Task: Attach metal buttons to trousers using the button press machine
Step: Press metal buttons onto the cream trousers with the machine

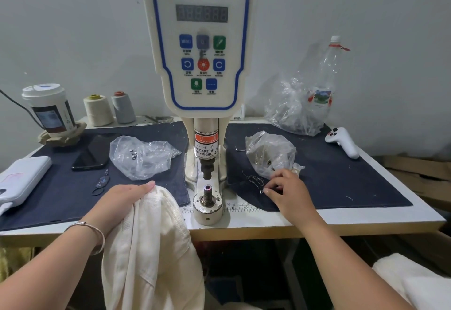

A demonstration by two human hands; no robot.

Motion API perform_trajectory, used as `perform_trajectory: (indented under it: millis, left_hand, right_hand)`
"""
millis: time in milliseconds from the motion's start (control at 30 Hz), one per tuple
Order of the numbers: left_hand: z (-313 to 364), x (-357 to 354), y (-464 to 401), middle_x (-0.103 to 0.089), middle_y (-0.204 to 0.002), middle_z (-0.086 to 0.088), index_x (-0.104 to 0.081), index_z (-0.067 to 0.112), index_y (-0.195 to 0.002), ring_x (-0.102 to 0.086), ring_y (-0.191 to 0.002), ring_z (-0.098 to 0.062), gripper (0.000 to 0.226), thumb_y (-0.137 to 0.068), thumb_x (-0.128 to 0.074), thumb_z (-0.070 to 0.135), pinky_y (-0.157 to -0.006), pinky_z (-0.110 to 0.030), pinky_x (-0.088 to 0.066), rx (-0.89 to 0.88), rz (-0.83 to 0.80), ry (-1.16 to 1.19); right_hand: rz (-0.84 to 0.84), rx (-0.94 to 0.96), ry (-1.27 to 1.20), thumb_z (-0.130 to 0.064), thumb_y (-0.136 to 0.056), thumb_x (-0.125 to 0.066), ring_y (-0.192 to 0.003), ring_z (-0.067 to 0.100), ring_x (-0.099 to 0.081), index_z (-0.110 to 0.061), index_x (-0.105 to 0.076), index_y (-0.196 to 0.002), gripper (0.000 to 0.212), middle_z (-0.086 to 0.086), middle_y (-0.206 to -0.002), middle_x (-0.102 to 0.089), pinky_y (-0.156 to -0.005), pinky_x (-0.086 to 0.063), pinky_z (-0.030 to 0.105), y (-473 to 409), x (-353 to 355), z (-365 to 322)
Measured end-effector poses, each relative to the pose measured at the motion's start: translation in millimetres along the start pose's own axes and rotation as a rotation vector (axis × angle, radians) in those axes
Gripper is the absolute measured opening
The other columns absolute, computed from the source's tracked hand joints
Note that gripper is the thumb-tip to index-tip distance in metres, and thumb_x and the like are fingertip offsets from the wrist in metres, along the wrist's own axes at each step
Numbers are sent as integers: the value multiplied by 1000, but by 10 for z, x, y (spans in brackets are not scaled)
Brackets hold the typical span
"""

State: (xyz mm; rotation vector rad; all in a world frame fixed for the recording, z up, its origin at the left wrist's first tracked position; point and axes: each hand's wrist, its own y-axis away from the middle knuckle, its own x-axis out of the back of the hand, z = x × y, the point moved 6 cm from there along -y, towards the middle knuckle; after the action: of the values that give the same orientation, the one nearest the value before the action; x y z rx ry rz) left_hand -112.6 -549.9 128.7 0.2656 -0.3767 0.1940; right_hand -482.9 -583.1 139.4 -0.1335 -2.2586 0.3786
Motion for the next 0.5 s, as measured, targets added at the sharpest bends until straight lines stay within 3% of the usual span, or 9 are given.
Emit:
perform_trajectory:
  millis: [167, 500]
  left_hand:
    - [-21, 1, -24, -78, -91, 6, -80, 24, -89, -71, -95, -19, 37, -79, -71, 58, -101, -44, -49, 5, -3, -5]
    - [-51, 7, -61, -77, -100, 4, -79, 23, -94, -69, -101, -20, 41, -78, -71, 60, -106, -46, -45, -3, -8, -10]
  right_hand:
    - [-19, -25, -17, -22, -85, -73, -101, 15, -53, -13, -74, -83, 10, -6, -101, -54, -90, -48, 31, -13, -14, 9]
    - [-50, -45, -27, -17, -87, -69, -103, 8, -47, -16, -68, -74, 13, -10, -100, -52, -83, -41, 24, -32, -54, 53]
